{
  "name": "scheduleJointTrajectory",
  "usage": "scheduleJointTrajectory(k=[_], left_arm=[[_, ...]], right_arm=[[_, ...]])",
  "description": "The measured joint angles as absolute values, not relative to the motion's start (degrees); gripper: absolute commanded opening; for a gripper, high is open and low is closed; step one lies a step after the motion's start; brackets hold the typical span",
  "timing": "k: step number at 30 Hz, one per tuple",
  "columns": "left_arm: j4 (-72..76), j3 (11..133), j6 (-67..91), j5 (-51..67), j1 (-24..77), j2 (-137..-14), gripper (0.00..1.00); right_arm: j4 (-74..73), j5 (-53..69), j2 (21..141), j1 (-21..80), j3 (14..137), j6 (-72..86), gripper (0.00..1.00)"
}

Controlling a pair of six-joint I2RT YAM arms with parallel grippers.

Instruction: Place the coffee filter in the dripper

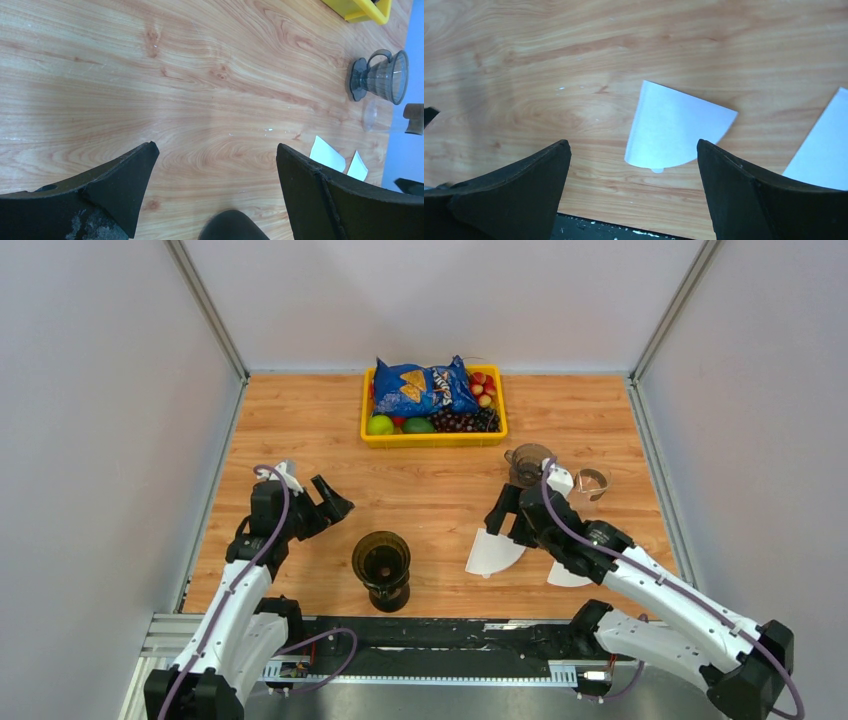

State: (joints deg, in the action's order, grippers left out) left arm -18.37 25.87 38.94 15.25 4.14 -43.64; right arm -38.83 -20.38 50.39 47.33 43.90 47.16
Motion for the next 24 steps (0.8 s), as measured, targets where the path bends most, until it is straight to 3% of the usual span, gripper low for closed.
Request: scheduleJointTrajectory(k=[6,24], left_arm=[[-18.06,25.85,38.94,15.73,4.14,-44.12,1.00],[-17.52,25.54,38.94,16.05,4.14,-44.99,1.00]], right_arm=[[-39.18,-15.03,49.71,39.42,35.75,53.36,1.00],[-26.52,-8.60,41.60,31.27,20.18,64.01,0.97]])
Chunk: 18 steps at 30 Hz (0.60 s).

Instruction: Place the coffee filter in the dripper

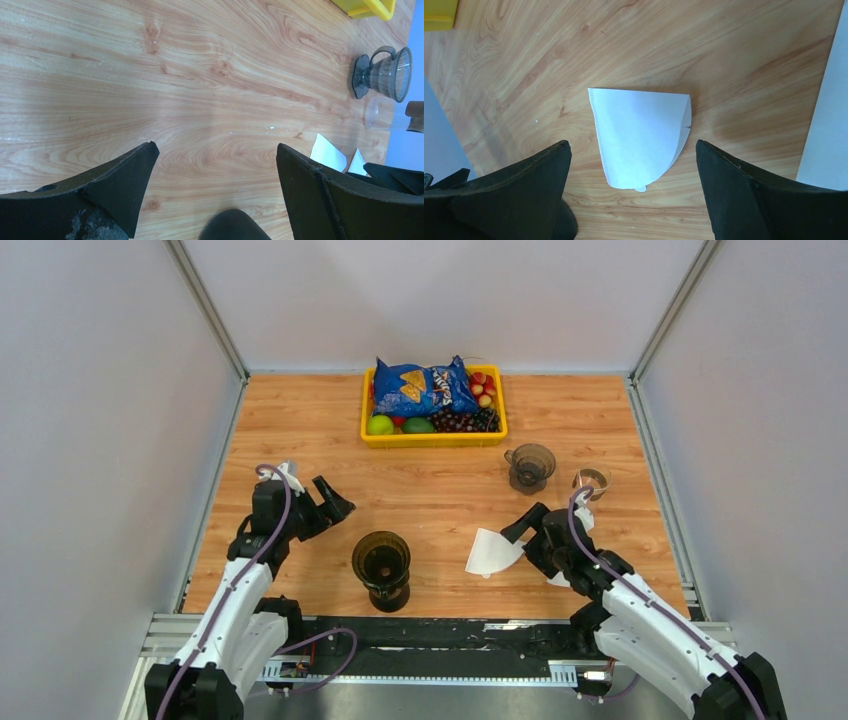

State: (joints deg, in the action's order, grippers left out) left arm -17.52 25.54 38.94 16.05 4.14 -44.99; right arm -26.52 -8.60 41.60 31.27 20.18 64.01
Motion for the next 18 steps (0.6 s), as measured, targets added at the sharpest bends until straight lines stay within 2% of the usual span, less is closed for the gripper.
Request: scheduleJointTrajectory(k=[18], left_arm=[[-17.26,25.47,38.94,16.62,4.19,-45.91,1.00]], right_arm=[[-14.96,-3.77,43.27,27.75,15.75,64.66,0.94]])
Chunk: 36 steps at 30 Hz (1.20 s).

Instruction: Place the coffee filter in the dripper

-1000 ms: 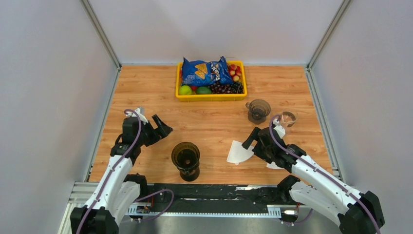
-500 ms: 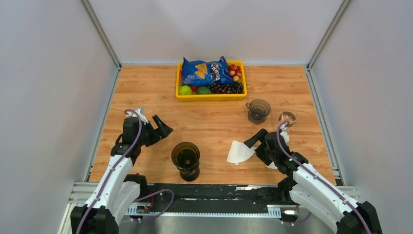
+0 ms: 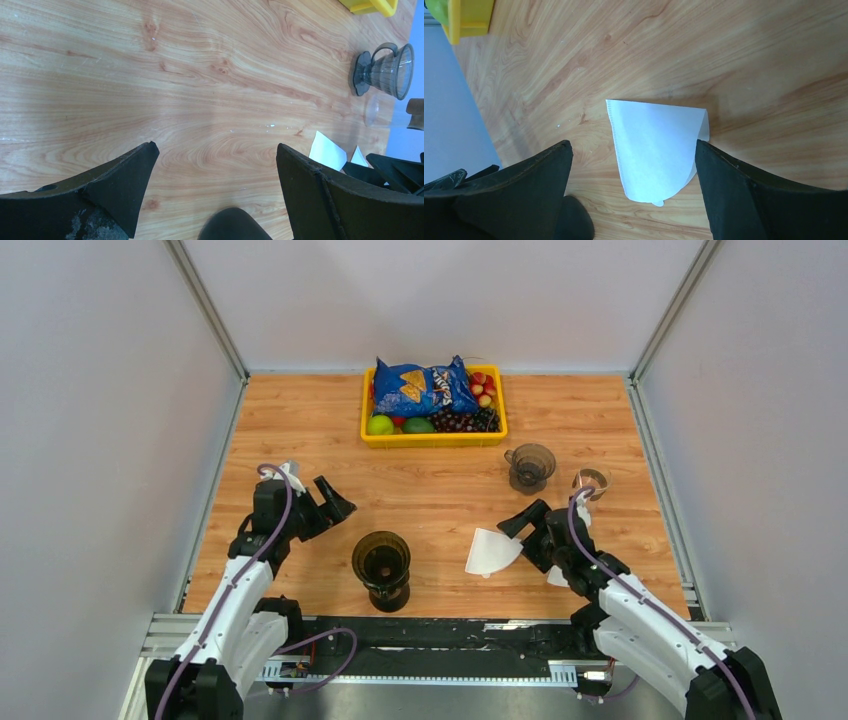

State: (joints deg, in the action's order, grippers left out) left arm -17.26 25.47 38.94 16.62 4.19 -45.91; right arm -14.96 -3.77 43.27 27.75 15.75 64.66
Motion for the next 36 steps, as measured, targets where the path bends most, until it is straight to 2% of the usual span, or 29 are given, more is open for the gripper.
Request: scheduleJointTrajectory(k=[25,36], left_arm=[[-17.06,25.43,38.92,16.56,4.93,-46.85,1.00],[-16.88,25.43,38.92,16.43,5.39,-47.64,1.00]], right_arm=[[-5.78,0.25,45.04,26.44,11.29,65.28,0.88],[-4.03,1.10,45.98,26.44,11.29,64.62,0.76]])
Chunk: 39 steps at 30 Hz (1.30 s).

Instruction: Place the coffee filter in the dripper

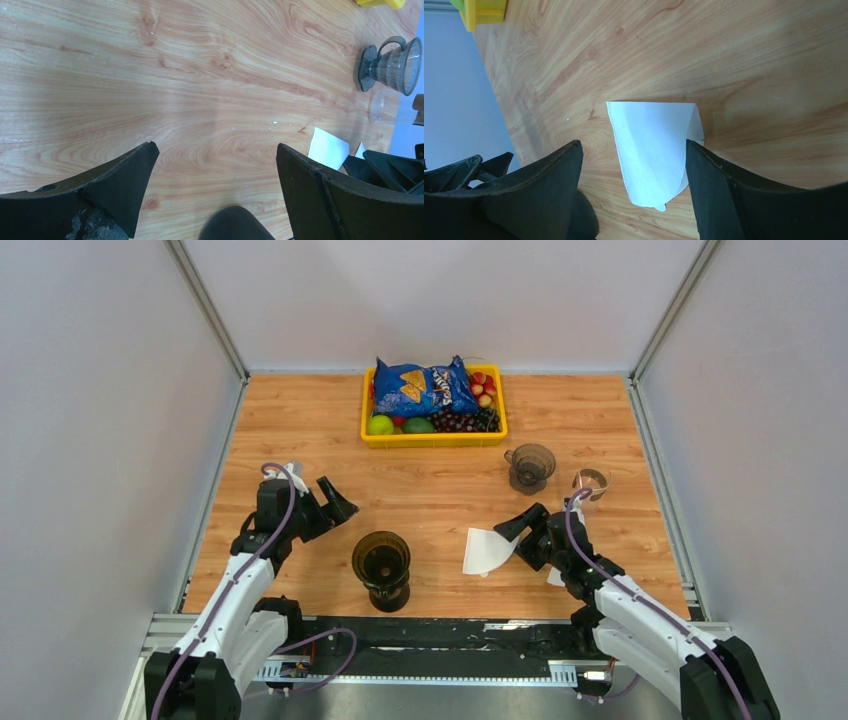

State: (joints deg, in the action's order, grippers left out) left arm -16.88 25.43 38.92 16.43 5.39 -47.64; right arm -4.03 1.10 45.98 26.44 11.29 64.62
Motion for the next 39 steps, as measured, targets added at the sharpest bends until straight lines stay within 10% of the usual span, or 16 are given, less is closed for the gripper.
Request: scheduleJointTrajectory(k=[15,39], left_arm=[[-16.86,25.43,38.92,16.38,5.91,-47.81,1.00],[-16.88,25.43,38.92,15.86,6.04,-48.36,1.00]], right_arm=[[2.52,1.85,48.80,26.44,7.95,66.00,0.64],[8.58,1.61,52.05,26.44,4.14,71.72,0.00]])
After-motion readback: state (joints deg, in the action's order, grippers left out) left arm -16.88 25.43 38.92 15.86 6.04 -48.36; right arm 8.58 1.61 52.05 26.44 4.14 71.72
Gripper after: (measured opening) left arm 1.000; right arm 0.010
